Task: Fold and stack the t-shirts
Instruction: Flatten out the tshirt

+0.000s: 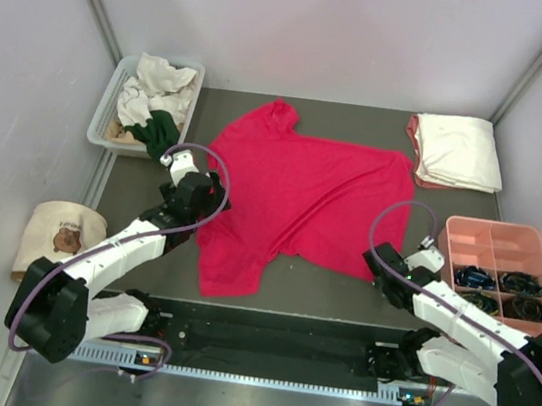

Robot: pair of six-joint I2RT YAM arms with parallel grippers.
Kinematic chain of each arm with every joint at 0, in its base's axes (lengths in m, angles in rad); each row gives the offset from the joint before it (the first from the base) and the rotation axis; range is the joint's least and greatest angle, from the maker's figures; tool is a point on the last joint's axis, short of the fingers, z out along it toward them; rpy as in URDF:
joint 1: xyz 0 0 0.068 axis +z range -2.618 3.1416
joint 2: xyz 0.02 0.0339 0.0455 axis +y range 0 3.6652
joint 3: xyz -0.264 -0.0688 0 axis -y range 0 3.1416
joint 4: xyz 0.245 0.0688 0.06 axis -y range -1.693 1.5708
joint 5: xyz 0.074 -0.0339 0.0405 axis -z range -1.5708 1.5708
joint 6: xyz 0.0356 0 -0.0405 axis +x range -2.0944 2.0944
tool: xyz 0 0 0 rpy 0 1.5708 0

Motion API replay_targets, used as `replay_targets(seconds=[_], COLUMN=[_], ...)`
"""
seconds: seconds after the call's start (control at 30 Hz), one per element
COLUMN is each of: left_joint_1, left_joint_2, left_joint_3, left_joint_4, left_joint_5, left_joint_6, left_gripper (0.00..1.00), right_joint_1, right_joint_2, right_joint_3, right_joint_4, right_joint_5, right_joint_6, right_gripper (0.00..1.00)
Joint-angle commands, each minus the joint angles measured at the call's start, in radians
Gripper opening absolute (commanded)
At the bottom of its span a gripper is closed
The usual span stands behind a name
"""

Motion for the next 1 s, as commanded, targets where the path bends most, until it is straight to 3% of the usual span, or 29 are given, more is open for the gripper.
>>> replay_targets(seconds=[0.0, 0.27, 0.6, 0.97], left_joint_1=[0.004, 0.004, 0.006, 0.009], left_joint_2=[-0.01, 0.002, 0.022, 0.03], left_joint_3=[0.024, 0.036, 0.029, 0.009], left_joint_4=[0.035, 0.038, 0.061, 0.078], left_joint_5=[-0.013, -0.009, 0.01, 0.017], left_joint_6=[0.012, 0.015, 0.006, 0.002], left_gripper=[0.99, 0.99, 0.99, 0.99], right_joint_1=[-0.01, -0.01, -0.011, -0.01], right_joint_2=[-0.033, -0.171, -0.148, -0.194], right_joint_3=[-0.011, 0.001, -0.003, 0.03], right_joint_4=[-0.047, -0.214, -0.317, -0.469], right_joint_5=[-0.019, -0.017, -0.033, 0.056], right_joint_6=[0.06, 0.126, 0.186, 0.257], right_gripper=[0.0, 0.0, 0.0, 0.0])
